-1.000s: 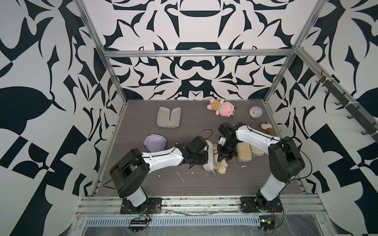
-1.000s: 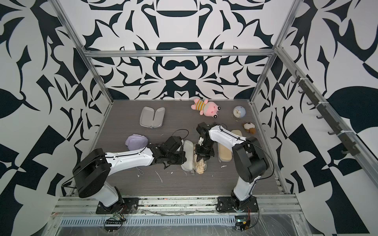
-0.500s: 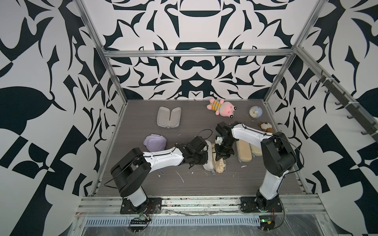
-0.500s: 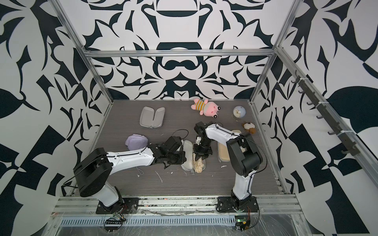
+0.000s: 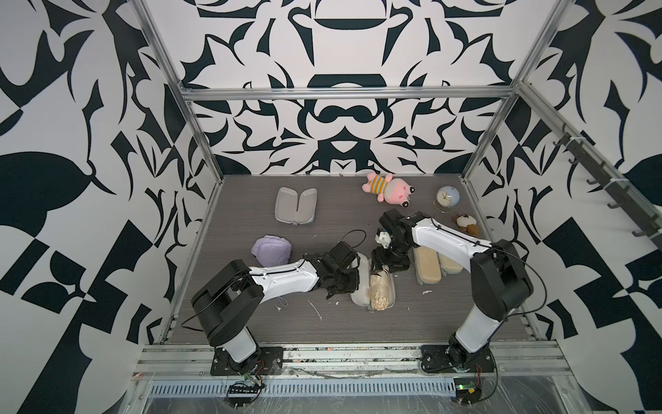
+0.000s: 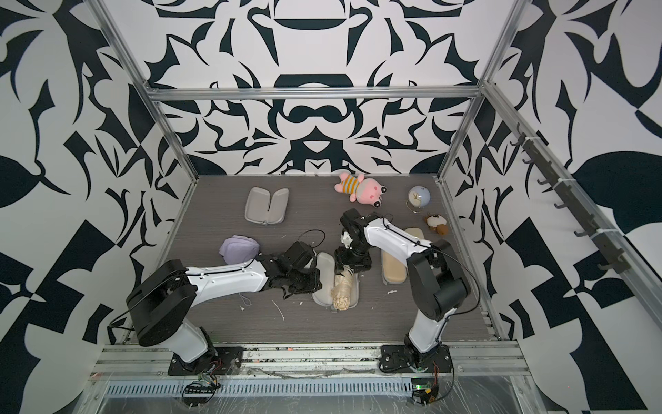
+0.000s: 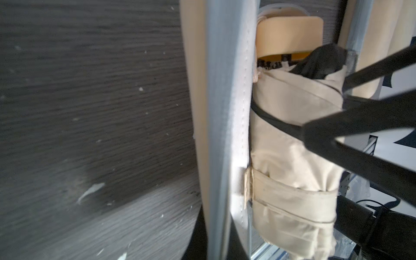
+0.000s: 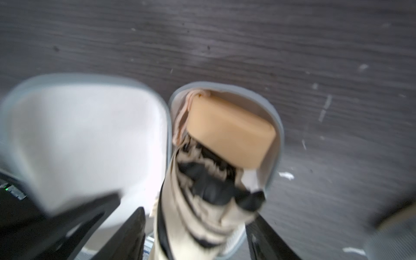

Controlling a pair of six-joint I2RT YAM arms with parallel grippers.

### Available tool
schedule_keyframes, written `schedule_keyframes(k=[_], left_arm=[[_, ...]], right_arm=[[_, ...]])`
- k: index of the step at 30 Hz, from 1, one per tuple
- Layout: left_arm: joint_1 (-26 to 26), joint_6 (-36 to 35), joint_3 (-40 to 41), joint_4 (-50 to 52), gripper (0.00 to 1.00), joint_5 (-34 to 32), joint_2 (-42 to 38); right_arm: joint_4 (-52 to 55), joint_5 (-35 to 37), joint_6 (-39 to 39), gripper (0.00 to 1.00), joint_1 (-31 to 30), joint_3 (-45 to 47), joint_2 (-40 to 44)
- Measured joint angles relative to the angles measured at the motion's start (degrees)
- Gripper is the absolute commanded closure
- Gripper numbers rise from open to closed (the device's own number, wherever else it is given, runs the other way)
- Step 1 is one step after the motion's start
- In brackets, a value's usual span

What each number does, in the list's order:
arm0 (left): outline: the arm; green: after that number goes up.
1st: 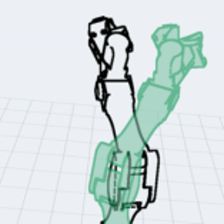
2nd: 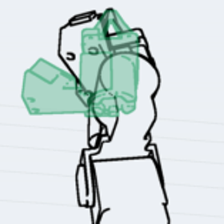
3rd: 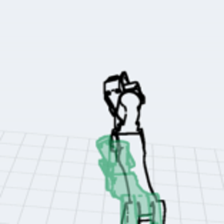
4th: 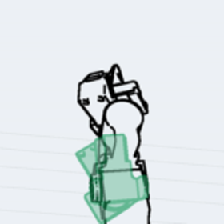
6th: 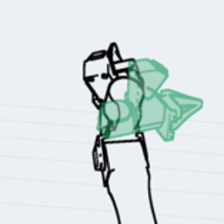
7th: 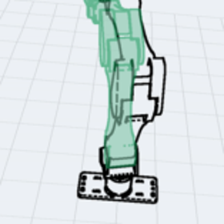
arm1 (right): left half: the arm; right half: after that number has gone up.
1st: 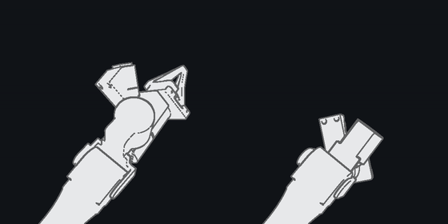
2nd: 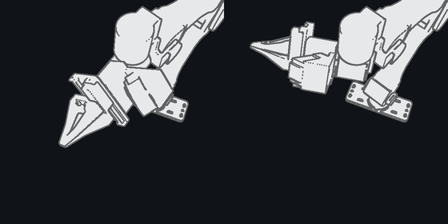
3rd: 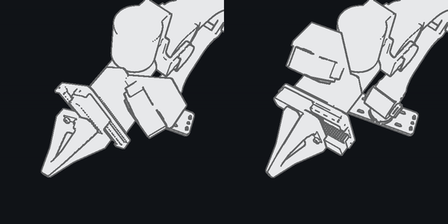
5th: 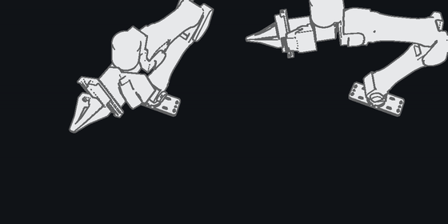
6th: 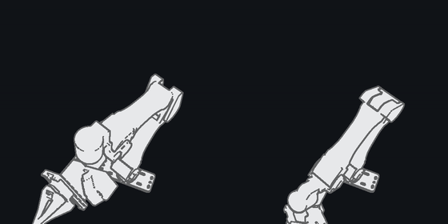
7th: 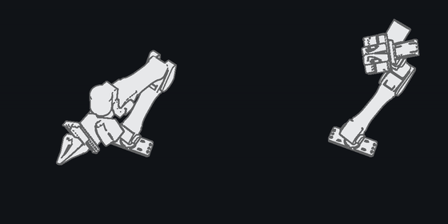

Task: Put umbrellas into zippered umbrella sleeves
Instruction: Adjust the umbrella in the umbrella sleeve.

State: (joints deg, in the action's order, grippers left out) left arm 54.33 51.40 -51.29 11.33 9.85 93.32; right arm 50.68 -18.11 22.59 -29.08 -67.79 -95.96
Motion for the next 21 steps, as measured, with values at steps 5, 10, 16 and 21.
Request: schedule_keyframes(k=[5, 10, 16, 21], left_arm=[[0.00, 0.26, 0.00, 0.09, 1.00, 0.68, -0.04], [0.00, 0.26, 0.07, 0.90, 1.00, 1.03, -0.22], [0.00, -0.04, 0.22, 0.76, 1.00, 1.62, -0.52], [-0.11, -1.38, 0.20, 0.46, 1.00, 2.36, -0.52]], right_arm=[[0.28, 0.85, 3.78, 0.44, -4.28, 3.85, 4.72], [0.63, 3.02, 6.86, 0.54, -7.28, 7.08, 5.16], [1.88, 5.51, 5.84, 0.65, -7.28, 6.49, 3.02], [4.15, 6.64, 2.93, 0.76, -7.45, 2.47, -1.09]])
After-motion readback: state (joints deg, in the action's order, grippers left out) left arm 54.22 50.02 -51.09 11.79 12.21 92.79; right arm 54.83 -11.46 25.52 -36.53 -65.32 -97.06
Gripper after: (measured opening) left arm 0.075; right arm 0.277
